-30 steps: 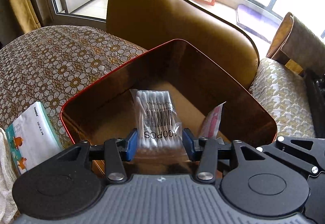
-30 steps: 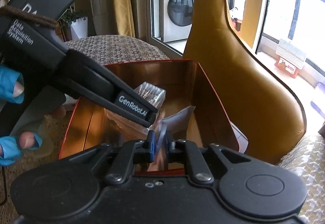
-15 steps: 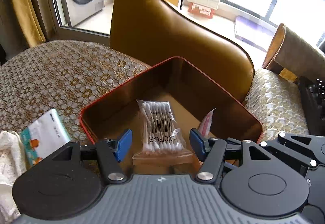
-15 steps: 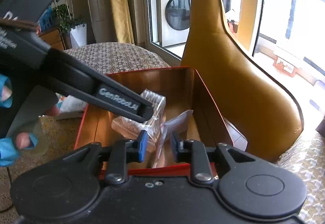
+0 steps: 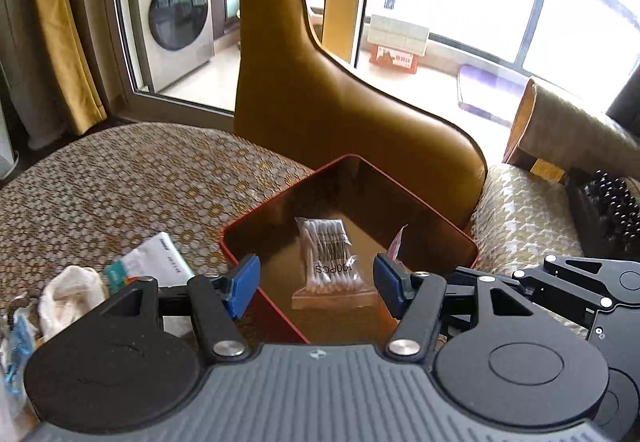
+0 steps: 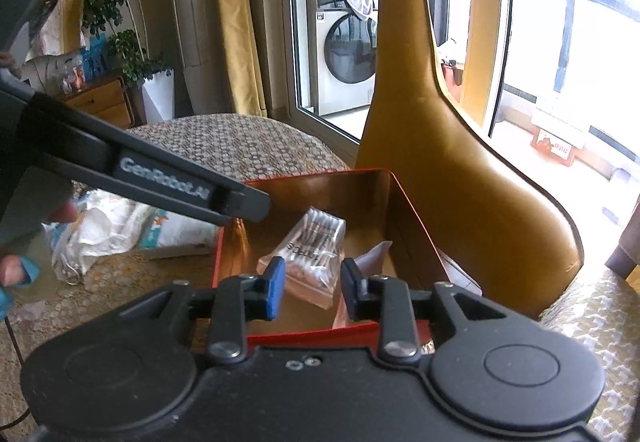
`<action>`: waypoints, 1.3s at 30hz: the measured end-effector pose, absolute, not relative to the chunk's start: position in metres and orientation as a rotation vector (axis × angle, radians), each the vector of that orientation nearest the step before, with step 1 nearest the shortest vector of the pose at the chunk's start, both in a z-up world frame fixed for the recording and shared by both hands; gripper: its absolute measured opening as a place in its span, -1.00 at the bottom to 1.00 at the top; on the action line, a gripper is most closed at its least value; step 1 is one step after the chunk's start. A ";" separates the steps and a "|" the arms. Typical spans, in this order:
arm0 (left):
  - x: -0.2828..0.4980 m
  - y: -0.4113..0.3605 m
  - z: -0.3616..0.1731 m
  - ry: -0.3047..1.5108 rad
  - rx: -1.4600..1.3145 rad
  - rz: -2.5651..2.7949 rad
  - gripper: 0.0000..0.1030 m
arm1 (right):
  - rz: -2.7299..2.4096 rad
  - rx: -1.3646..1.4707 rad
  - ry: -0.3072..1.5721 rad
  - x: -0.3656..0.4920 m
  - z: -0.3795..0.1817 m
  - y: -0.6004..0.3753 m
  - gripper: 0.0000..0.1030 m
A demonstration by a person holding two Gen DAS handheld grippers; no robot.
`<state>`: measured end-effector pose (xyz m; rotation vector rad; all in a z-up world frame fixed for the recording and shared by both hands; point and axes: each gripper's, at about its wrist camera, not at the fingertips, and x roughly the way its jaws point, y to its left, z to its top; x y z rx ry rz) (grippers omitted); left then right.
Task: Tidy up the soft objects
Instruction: 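Open both tools in the tin and withdraw them toward the remaining items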
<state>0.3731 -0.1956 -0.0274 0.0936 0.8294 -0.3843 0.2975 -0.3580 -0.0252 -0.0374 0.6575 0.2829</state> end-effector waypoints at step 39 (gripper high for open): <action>0.221 -0.034 0.023 0.638 0.055 -0.261 0.40 | 0.460 -0.007 0.543 0.209 0.022 -0.247 0.43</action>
